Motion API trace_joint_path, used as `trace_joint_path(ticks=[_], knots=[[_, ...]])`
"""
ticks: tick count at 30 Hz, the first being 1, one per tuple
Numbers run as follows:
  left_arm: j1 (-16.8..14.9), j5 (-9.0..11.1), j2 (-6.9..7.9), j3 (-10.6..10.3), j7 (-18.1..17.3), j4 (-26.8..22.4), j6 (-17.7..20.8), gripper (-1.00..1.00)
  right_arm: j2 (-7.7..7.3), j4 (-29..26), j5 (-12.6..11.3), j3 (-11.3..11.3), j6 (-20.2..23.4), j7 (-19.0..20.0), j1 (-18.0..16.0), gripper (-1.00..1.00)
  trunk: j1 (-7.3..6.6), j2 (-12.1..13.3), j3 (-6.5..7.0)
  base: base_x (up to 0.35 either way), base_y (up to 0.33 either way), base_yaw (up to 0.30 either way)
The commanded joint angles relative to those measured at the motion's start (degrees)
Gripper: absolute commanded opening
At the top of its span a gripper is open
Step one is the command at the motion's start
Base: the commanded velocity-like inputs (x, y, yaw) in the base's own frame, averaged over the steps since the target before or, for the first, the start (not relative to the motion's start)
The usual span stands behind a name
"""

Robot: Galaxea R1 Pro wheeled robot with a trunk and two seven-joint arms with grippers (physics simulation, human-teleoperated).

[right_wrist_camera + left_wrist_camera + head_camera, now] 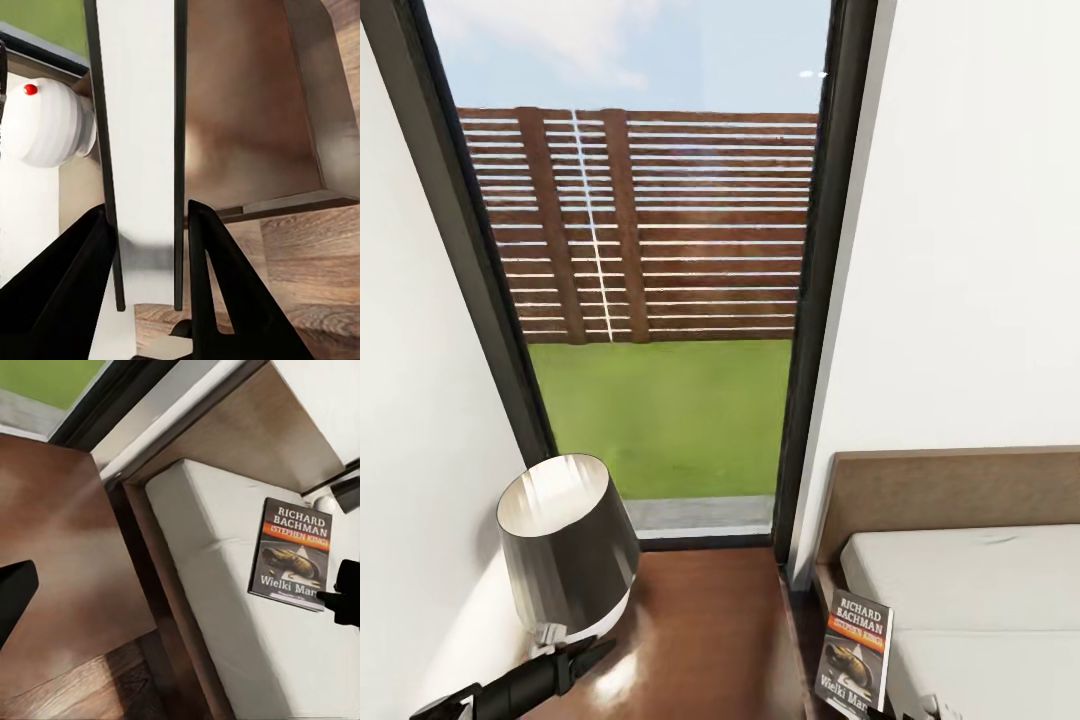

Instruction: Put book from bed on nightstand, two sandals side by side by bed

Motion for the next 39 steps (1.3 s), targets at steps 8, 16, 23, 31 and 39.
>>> trace_joint_path(ticks=[8, 16, 23, 31, 39], knots=[[0.2, -0.1, -1.63, 0.0, -0.1, -0.1, 0.4, 1.0, -0.08, -10.3, -0.4, -0.2, 9.8, 0.2, 0.0, -1.0, 0.01, -0.1, -0.07, 0.0, 0.0, 0.0], [0.3, -0.1, -1.86, 0.0, 0.0, -0.1, 0.3, 1.0, 4.72, -16.4, -0.5, -0.2, 24.3, -0.3, -0.4, -1.0, 0.01, -0.1, -0.07, 0.0, 0.0, 0.0], [0.4, -0.1, -2.76, 0.0, 0.1, 0.0, 0.3, 1.0, 12.26, -16.8, -0.5, -0.2, 25.5, -8.4, -0.6, -1.0, 0.01, -0.1, -0.07, 0.0, 0.0, 0.0], [0.4, -0.1, -3.21, 0.0, 0.1, 0.0, 0.3, 1.0, 14.8, -20.0, -0.9, -0.2, 35.3, -11.9, -2.1, -1.0, 0.01, -0.1, -0.07, 0.0, 0.0, 0.0], [0.5, 0.0, -3.6, 0.1, 0.2, 0.0, -0.3, 1.0, 15.32, -20.3, -9.0, -0.3, 39.8, -11.6, -7.7, -1.0, 0.01, -0.1, -0.07, 0.0, 0.0, 0.0]])
